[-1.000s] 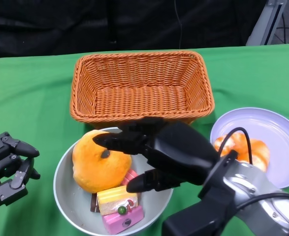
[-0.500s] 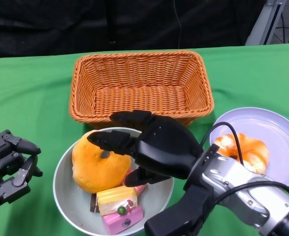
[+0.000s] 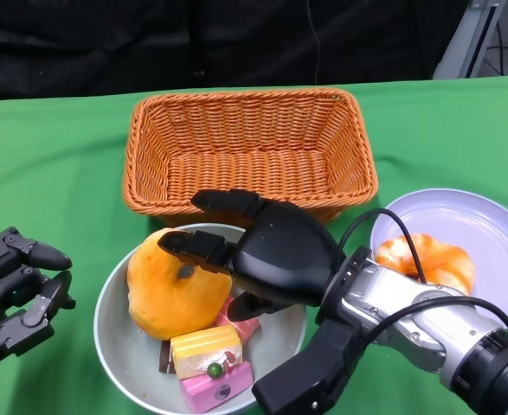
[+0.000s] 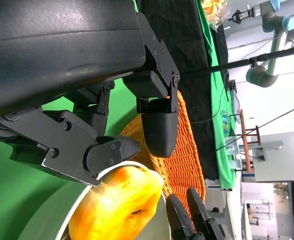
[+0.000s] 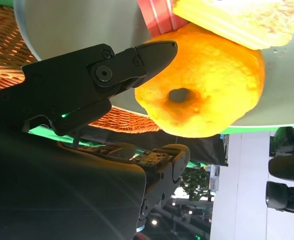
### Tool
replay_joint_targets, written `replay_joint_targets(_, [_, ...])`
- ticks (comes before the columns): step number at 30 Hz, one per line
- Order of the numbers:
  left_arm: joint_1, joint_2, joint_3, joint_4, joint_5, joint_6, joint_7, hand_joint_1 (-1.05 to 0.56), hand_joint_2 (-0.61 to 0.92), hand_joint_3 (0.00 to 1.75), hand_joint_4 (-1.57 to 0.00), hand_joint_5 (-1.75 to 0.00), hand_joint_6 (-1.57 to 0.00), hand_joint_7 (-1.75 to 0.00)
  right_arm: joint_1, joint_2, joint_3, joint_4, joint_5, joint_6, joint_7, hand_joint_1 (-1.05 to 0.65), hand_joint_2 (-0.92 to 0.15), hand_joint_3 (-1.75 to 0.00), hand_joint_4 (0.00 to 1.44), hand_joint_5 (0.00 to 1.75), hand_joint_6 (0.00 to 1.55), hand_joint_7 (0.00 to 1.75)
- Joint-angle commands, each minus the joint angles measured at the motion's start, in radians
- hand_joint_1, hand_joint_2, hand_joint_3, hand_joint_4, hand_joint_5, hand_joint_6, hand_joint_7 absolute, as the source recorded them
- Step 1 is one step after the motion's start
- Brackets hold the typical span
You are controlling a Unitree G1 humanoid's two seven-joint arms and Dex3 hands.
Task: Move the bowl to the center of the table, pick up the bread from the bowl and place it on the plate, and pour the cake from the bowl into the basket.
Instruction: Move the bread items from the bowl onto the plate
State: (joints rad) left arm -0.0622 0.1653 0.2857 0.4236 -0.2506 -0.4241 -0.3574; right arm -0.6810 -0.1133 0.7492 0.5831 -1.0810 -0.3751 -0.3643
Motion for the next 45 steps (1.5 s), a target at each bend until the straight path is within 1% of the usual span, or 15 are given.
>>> replay_joint_targets(1, [-0.007, 0.007, 0.012, 0.015, -0.018, -0.014, 0.002, -0.17, 0.80, 0.50, -0.69, -1.62, -0.74, -1.23, -0.033, 0.012, 0.020, 0.052, -0.014, 0.000, -0.052, -0.80, -0.86, 0.00, 0.23, 0.01, 0.32, 0.01])
replay_joint_targets(7, [-0.001, 0.010, 0.007, 0.010, -0.004, -0.027, 0.010, -0.16, 0.91, 0.32, -0.66, -1.61, -0.76, -1.14, -0.054, 0.028, 0.052, 0.132, -0.031, 0.005, -0.112, -0.80, -0.86, 0.00, 0.25, 0.02, 0.34, 0.01])
replay_joint_targets(9, [-0.002, 0.010, 0.006, 0.016, 0.004, -0.036, 0.016, -0.13, 0.92, 0.34, -0.68, -1.56, -0.78, -1.08, -0.059, 0.037, 0.064, 0.163, -0.036, 0.006, -0.147, -0.80, -0.85, 0.00, 0.26, 0.02, 0.35, 0.01])
replay_joint_targets(12, [-0.002, 0.008, 0.007, 0.013, 0.006, -0.033, 0.020, -0.12, 0.92, 0.35, -0.69, -1.54, -0.79, -1.04, -0.065, 0.043, 0.074, 0.189, -0.035, 0.004, -0.170, -0.79, -0.85, 0.00, 0.28, 0.03, 0.37, 0.01])
replay_joint_targets(16, [0.001, 0.008, 0.004, 0.007, 0.015, -0.027, 0.032, -0.12, 0.91, 0.38, -0.70, -1.50, -0.77, -1.10, -0.067, 0.047, 0.083, 0.210, -0.028, 0.000, -0.186, -0.77, -0.85, 0.00, 0.30, 0.03, 0.41, 0.02])
replay_joint_targets(17, [0.002, 0.010, 0.002, 0.008, 0.022, -0.031, 0.037, -0.11, 0.88, 0.47, -0.70, -1.53, -0.73, -1.20, -0.066, 0.047, 0.085, 0.213, -0.026, 0.000, -0.189, -0.75, -0.85, 0.00, 0.31, 0.04, 0.46, 0.04])
replay_joint_targets(18, [0.002, 0.012, 0.000, 0.009, 0.027, -0.034, 0.041, -0.10, 0.79, 0.63, -0.69, -1.56, -0.70, -1.27, -0.066, 0.048, 0.086, 0.216, -0.025, 0.000, -0.192, -0.74, -0.85, 0.00, 0.32, 0.04, 0.49, 0.04])
replay_joint_targets(19, [0.003, 0.012, -0.001, 0.009, 0.030, -0.035, 0.043, -0.10, 0.76, 0.70, -0.69, -1.56, -0.69, -1.30, -0.066, 0.048, 0.087, 0.218, -0.024, -0.001, -0.194, -0.74, -0.85, 0.00, 0.32, 0.04, 0.51, 0.04])
replay_joint_targets(22, [0.005, 0.013, -0.003, 0.008, 0.031, -0.034, 0.045, -0.09, 0.70, 0.80, -0.68, -1.60, -0.68, -1.32, -0.063, 0.050, 0.091, 0.232, -0.028, 0.002, -0.213, -0.71, -0.86, 0.00, 0.35, 0.04, 0.58, 0.04])
replay_joint_targets(25, [0.007, 0.014, -0.004, 0.010, 0.037, -0.045, 0.048, -0.09, 0.67, 0.85, -0.67, -1.62, -0.68, -1.33, -0.063, 0.057, 0.098, 0.251, -0.033, 0.009, -0.239, -0.69, -0.86, 0.00, 0.38, 0.04, 0.65, 0.05])
replay_joint_targets(31, [0.006, 0.012, -0.002, 0.011, 0.040, -0.046, 0.047, -0.09, 0.65, 0.88, -0.67, -1.63, -0.68, -1.33, -0.063, 0.063, 0.102, 0.270, -0.025, 0.006, -0.265, -0.68, -0.86, 0.00, 0.40, 0.04, 0.68, 0.03])
replay_joint_targets(32, [0.006, 0.011, -0.002, 0.011, 0.039, -0.044, 0.045, -0.09, 0.65, 0.89, -0.66, -1.63, -0.68, -1.33, -0.061, 0.066, 0.101, 0.276, -0.022, 0.003, -0.277, -0.63, -0.86, 0.00, 0.43, 0.05, 0.75, 0.05])
replay_joint_targets(34, [0.006, 0.010, -0.003, 0.010, 0.042, -0.048, 0.047, -0.08, 0.65, 0.89, -0.67, -1.62, -0.69, -1.33, -0.061, 0.070, 0.104, 0.295, -0.022, -0.002, -0.312, -0.60, -0.86, 0.00, 0.46, 0.06, 0.79, 0.06])
replay_joint_targets(39, [0.005, 0.009, -0.003, 0.011, 0.038, -0.046, 0.045, -0.06, 0.65, 0.90, -0.67, -1.61, -0.70, -1.31, -0.073, 0.078, 0.117, 0.321, -0.027, 0.007, -0.341, -0.59, -0.87, 0.00, 0.49, 0.05, 0.80, 0.05])
replay_joint_targets(45, [0.006, 0.010, -0.003, 0.015, 0.041, -0.056, 0.045, -0.07, 0.64, 0.91, -0.68, -1.62, -0.71, -1.31, -0.074, 0.094, 0.124, 0.355, -0.014, -0.001, -0.372, -0.58, -0.85, 0.00, 0.53, 0.06, 0.91, 0.10])
